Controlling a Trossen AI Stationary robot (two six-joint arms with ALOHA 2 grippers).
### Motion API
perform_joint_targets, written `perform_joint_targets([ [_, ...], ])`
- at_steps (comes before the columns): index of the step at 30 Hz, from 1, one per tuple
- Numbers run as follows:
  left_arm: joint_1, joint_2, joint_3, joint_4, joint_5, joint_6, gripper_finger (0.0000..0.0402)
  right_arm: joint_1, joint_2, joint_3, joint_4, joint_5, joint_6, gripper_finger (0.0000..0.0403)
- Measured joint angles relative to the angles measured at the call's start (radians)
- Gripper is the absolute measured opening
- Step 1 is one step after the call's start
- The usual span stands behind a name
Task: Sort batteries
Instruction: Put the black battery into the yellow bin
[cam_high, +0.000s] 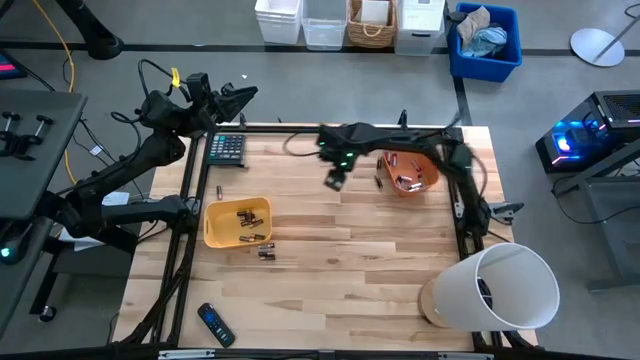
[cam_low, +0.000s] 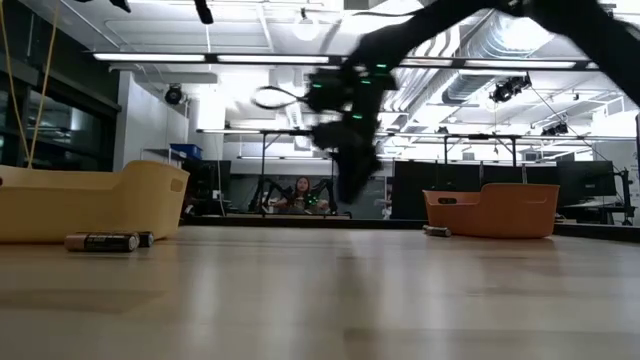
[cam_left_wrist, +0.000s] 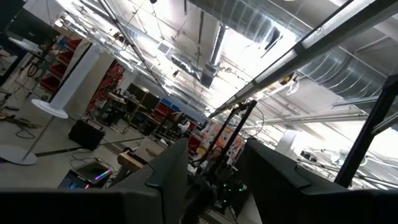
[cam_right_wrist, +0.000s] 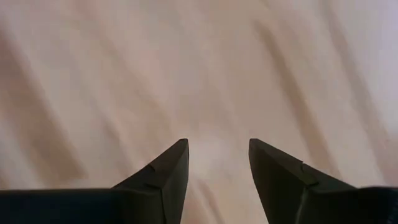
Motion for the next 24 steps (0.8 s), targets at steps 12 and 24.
perform_joint_targets([
  [12, 0.003, 0.000, 0.000, 0.000, -0.045, 0.079, 0.0147, -0.085, -0.339, -0.532, 0.120, 0.228, 0.504, 0.0163],
  [24, 0.003, 0.000, 0.000, -0.001, -0.068, 0.080, 0.0147, -0.070, -0.261, -0.532, 0.052, 0.211, 0.559, 0.0162],
])
